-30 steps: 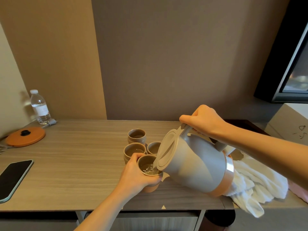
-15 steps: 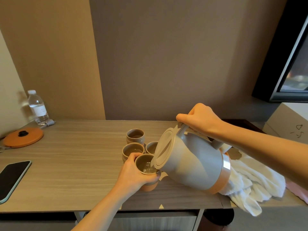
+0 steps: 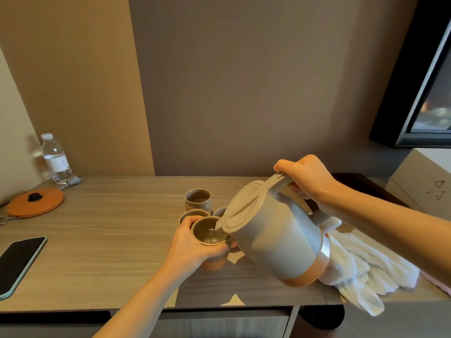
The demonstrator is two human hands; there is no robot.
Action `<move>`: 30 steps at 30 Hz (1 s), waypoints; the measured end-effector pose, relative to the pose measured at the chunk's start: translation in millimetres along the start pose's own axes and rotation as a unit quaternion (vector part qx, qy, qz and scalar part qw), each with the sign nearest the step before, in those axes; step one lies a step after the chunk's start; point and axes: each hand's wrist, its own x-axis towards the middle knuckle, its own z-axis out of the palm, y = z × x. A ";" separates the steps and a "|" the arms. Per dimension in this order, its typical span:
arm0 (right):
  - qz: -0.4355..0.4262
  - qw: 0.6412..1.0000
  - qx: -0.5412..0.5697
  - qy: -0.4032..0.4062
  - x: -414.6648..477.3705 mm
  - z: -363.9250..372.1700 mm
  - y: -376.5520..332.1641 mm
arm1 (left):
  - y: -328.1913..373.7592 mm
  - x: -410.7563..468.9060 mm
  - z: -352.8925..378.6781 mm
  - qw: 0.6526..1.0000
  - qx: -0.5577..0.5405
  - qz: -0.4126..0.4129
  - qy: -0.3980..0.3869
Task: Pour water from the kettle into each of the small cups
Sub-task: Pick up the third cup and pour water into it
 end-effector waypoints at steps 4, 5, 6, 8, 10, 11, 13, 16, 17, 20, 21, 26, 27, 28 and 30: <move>0.034 0.993 0.115 0.015 -4.9 -6.0 8.5 | 13.9 8.6 -7.6 1.000 -0.001 0.002 0.003; 0.041 0.990 0.135 0.021 -5.4 -7.5 10.6 | 17.6 10.8 -8.9 1.000 0.001 0.003 0.004; 0.050 0.987 0.152 0.029 -5.8 -8.6 12.3 | 21.3 13.1 -9.6 1.000 0.003 0.004 0.005; 0.069 0.980 0.182 0.046 -6.4 -10.5 16.0 | 28.3 17.4 -10.4 1.000 0.007 0.004 0.009; 0.087 0.972 0.209 0.064 -6.3 -12.4 20.2 | 36.0 22.9 -10.1 1.000 0.005 0.000 0.019; 0.093 0.968 0.223 0.069 -6.5 -13.7 22.3 | 39.8 26.3 -9.8 1.000 0.006 -0.001 0.023; 0.098 0.961 0.248 0.075 -6.7 -17.1 26.4 | 47.5 34.3 -8.9 1.000 0.012 0.000 0.026; 0.107 0.951 0.273 0.094 -4.8 -23.0 33.8 | 57.8 48.0 -5.8 1.000 0.017 -0.001 0.023; 0.112 0.948 0.280 0.103 -3.9 -24.7 36.5 | 60.1 52.9 -4.2 1.000 0.016 -0.003 0.025; 0.123 0.936 0.304 0.130 -1.9 -28.0 45.3 | 65.8 68.2 3.0 0.999 0.007 -0.014 0.028; 0.126 0.932 0.312 0.136 -1.6 -29.0 47.8 | 66.7 73.9 5.7 0.999 0.008 -0.018 0.026; 0.140 0.919 0.331 0.163 2.8 -29.2 61.9 | 69.8 106.7 21.4 0.998 0.040 -0.022 0.051; 0.143 0.916 0.336 0.166 3.3 -28.1 66.1 | 70.3 113.2 25.0 0.997 0.054 -0.021 0.058; 0.146 0.913 0.342 0.168 4.0 -26.8 70.8 | 69.9 120.0 29.0 0.996 0.066 -0.017 0.061; 0.149 0.907 0.355 0.170 4.7 -24.0 79.5 | 66.9 131.8 36.1 0.995 0.082 -0.012 0.058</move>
